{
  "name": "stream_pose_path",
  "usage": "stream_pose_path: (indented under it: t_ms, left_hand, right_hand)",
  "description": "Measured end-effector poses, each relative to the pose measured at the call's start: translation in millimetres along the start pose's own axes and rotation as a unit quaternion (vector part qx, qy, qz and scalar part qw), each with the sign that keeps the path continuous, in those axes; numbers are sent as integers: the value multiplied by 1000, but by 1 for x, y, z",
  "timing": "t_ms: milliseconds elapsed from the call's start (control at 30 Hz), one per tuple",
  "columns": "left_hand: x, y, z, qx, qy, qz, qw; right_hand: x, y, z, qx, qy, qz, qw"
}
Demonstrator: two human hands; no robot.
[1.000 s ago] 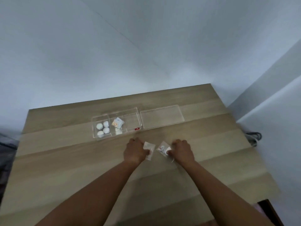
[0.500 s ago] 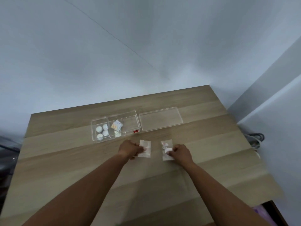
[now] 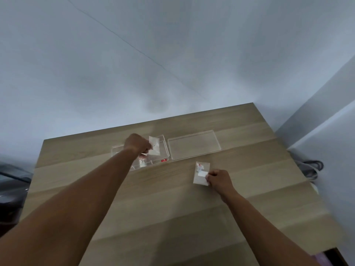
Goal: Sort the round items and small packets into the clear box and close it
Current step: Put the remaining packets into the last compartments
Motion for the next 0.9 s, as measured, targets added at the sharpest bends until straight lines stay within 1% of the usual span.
stream_pose_path:
  t_ms: [67,233,367,500,600,667,733,900]
  left_hand:
    - [-8,-5,4,5,-33,-2,999]
    - [-25,-6,10,-23,-128,27,991]
    - [-29,-2,9,-15,-144,38,989]
    - [-29,4,12,-36,-154,35,987]
    - [-22,6,18,-71,-144,45,986]
    - [-11,8,18,-95,-139,68,983]
    - [7,10,11,-106,-125,110,980]
    - [49,7,-30,-72,-91,187,976]
  right_hand:
    - [1,1,-2,3,-15,7,1000]
    - [6,-1,-6,7,-12,28,1000]
    - [9,-3,-11,13,-11,37,999]
    - [6,-8,-28,35,1,35,999]
    - [1,-14,-52,67,17,35,997]
    - [-4,-19,-74,93,19,28,995]
    - [-13,-25,-98,117,23,13,993]
    - [-51,-38,-147,145,74,-46,986]
Point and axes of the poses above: each hand's wrist, its own y-axis away from the middle knuckle, its own x-axis out of the back of the hand, z = x × y, the point moved 6 cm from there along -y, towards the middle knuckle, and after that the axes turned 4 degrees about x, right-handed, at the moved point
